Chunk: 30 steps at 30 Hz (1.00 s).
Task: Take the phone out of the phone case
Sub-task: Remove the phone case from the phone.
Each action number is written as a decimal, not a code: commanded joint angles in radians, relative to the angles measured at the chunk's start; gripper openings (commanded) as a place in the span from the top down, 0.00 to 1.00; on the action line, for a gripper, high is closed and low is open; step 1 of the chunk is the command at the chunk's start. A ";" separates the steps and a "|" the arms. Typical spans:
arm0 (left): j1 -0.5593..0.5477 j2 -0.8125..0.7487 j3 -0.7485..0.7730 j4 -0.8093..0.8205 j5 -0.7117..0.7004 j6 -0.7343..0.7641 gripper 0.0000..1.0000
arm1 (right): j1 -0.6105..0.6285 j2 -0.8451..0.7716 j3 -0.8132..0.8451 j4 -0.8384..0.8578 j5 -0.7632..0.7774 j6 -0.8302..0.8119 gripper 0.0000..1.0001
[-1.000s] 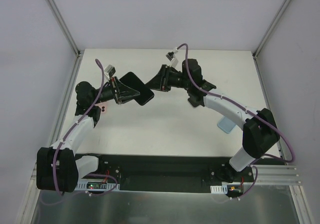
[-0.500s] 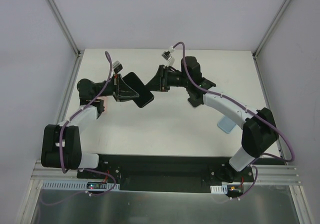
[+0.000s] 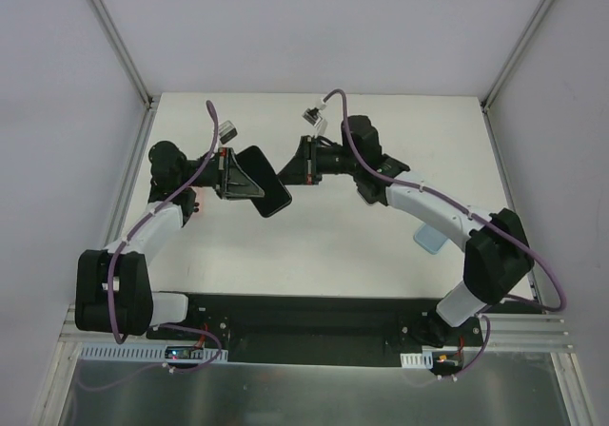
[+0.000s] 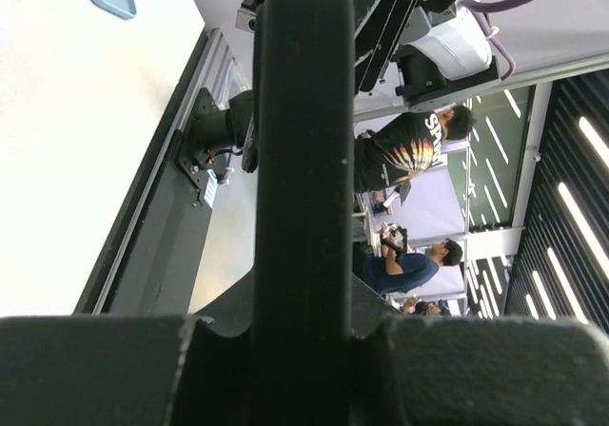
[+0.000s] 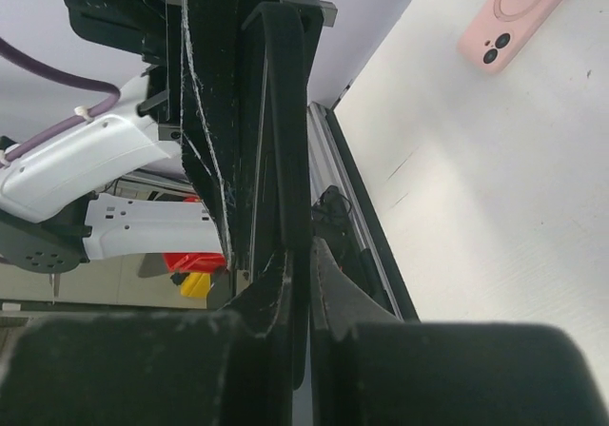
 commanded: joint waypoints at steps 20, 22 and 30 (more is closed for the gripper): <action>-0.107 -0.003 0.097 -0.382 -0.263 0.386 0.36 | 0.142 -0.167 -0.235 0.016 0.264 0.066 0.99; -0.107 -0.003 0.096 -0.387 -0.263 0.389 0.35 | 0.140 -0.175 -0.244 0.016 0.270 0.066 0.99; -0.107 0.009 0.089 -0.436 -0.265 0.426 0.29 | 0.122 -0.220 -0.264 -0.003 0.305 0.055 0.99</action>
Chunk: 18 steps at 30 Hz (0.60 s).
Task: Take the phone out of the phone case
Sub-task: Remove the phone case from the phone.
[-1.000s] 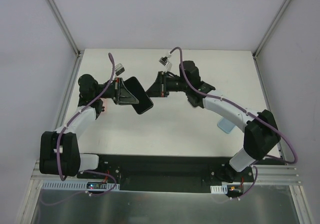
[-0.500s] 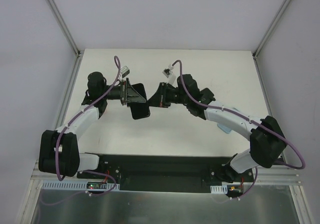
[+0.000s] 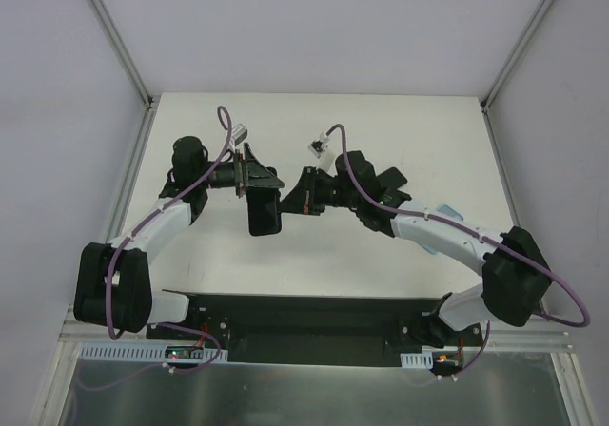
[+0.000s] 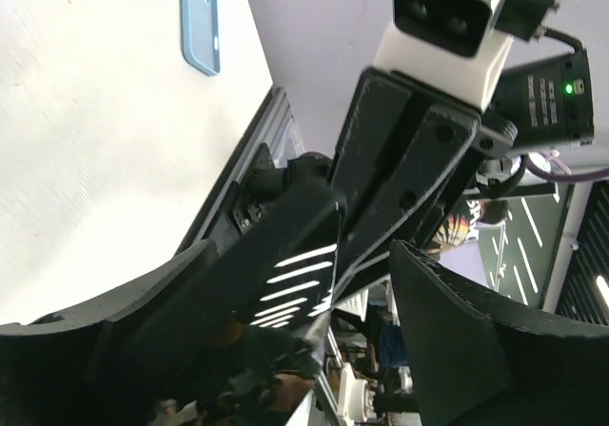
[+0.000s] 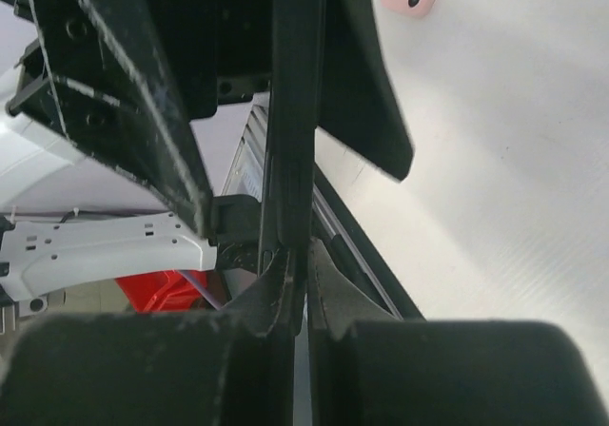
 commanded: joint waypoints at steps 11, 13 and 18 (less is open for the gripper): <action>-0.008 0.004 0.045 0.017 -0.038 0.051 0.24 | 0.001 -0.087 -0.028 -0.039 0.007 -0.016 0.99; -0.008 0.001 0.046 0.017 -0.036 0.049 0.27 | 0.001 -0.079 -0.027 -0.039 0.010 -0.015 0.99; -0.008 -0.020 0.036 0.045 -0.035 0.020 0.50 | 0.003 -0.058 -0.008 -0.037 0.017 -0.015 0.99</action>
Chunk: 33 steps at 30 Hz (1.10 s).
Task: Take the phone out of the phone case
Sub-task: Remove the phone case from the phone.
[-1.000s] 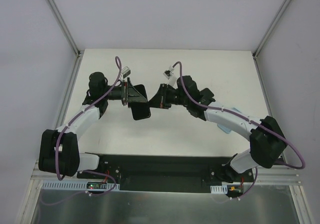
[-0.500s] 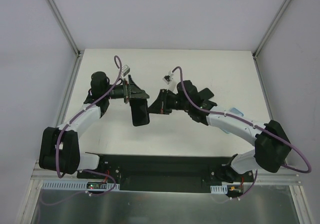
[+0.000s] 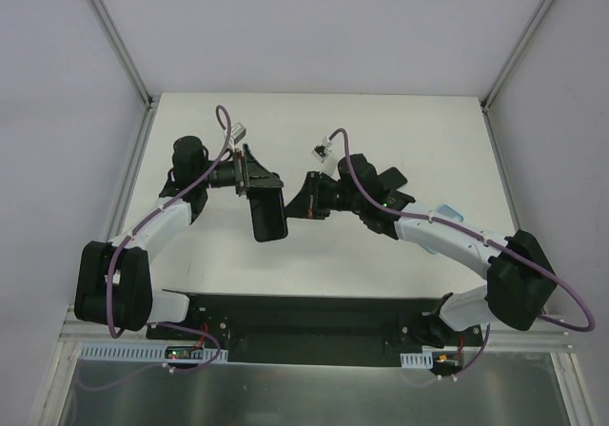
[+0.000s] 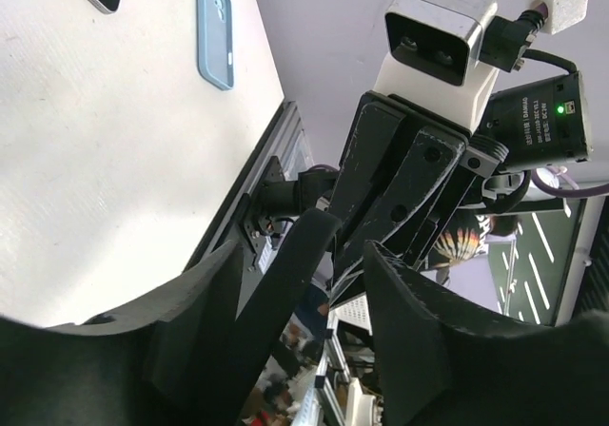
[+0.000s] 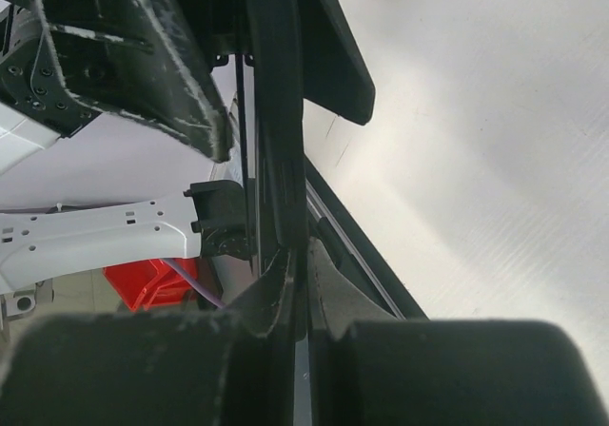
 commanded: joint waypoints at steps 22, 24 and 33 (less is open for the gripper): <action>0.004 -0.005 -0.070 0.547 -0.009 -0.416 1.00 | -0.071 0.118 -0.006 0.317 -0.138 0.164 0.99; 0.007 0.009 -0.095 0.585 -0.029 -0.441 1.00 | -0.067 0.113 -0.001 0.322 -0.153 0.155 0.99; 0.008 0.132 -0.162 1.027 -0.106 -0.734 1.00 | -0.045 0.142 0.013 0.319 -0.179 0.141 0.62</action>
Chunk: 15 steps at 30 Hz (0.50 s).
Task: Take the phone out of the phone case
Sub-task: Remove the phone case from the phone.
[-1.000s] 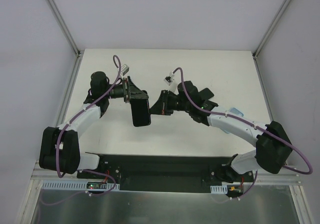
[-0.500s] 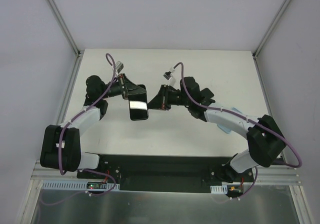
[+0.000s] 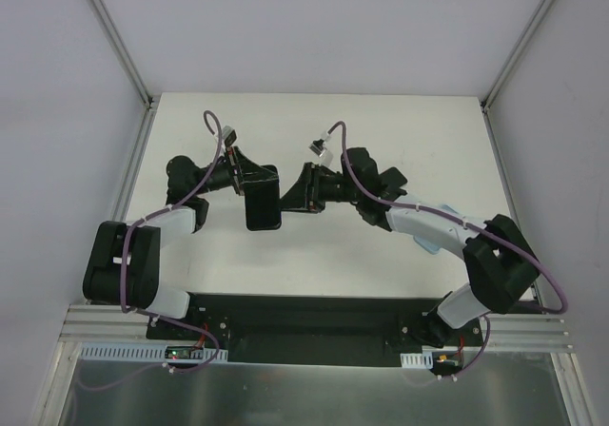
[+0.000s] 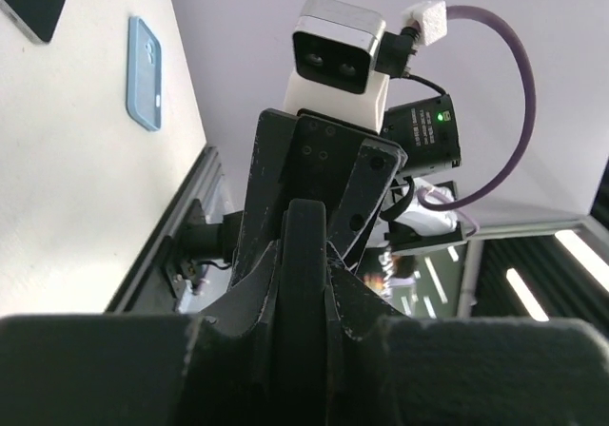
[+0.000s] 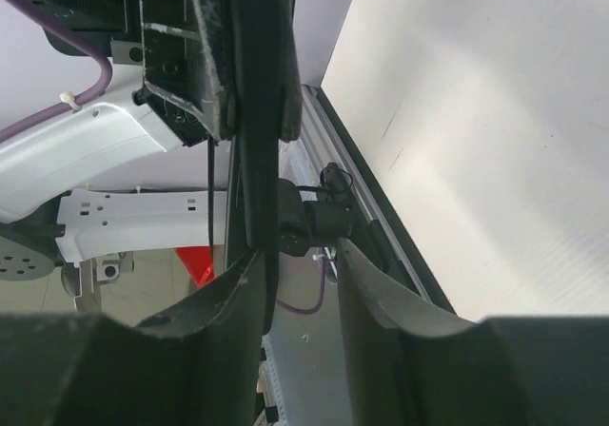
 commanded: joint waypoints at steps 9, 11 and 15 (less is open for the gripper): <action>-0.027 -0.037 -0.035 0.234 -0.092 -0.100 1.00 | 0.062 0.075 0.022 0.225 0.001 0.085 0.61; -0.025 -0.057 -0.045 0.219 -0.095 -0.073 1.00 | 0.067 0.094 0.008 0.311 -0.010 0.140 0.60; -0.027 -0.077 -0.060 0.214 -0.108 -0.056 1.00 | 0.082 0.144 0.014 0.460 -0.031 0.232 0.59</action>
